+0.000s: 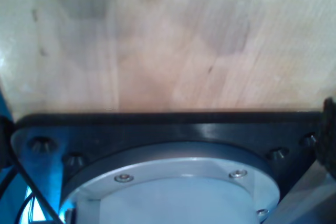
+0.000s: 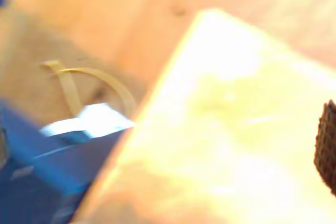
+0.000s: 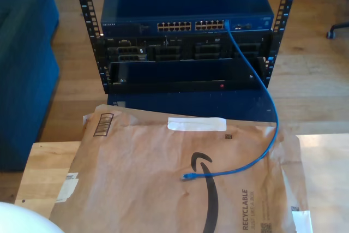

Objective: Grab the cable and plug it in

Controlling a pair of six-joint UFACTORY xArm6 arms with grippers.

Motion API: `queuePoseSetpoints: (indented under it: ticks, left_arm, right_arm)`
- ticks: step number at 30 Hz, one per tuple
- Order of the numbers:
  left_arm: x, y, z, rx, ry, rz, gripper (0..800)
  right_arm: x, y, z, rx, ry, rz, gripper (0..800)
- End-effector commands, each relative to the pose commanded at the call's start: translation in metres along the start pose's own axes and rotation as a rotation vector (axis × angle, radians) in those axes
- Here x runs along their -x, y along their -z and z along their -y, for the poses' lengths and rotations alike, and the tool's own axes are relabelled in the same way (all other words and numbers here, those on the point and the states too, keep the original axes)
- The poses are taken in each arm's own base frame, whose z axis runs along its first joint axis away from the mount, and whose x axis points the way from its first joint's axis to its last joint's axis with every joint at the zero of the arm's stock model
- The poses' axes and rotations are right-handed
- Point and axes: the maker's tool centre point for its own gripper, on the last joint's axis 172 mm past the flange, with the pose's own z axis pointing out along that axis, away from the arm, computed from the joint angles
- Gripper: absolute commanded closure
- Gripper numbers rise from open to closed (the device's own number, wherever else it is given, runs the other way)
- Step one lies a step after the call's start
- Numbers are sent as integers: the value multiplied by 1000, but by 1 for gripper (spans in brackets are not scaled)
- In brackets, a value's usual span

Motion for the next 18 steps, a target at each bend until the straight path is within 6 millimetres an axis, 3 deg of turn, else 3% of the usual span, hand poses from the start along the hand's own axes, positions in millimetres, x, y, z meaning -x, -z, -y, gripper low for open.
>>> queuePoseSetpoints:
  ticks: [3,9,14,18]
  left_arm:
    - [0,0,0,0,0,0,0]
    - [0,0,0,0,0,0,0]
    - [0,0,0,0,0,0,0]
    - [0,0,0,0,0,0,0]
  right_arm:
    - [5,6,-71,165,-18,51,2]
    - [51,12,-203,352,3,232,2]
    - [87,-1,-278,365,-1,328,2]
    - [119,-12,-315,370,-49,403,2]
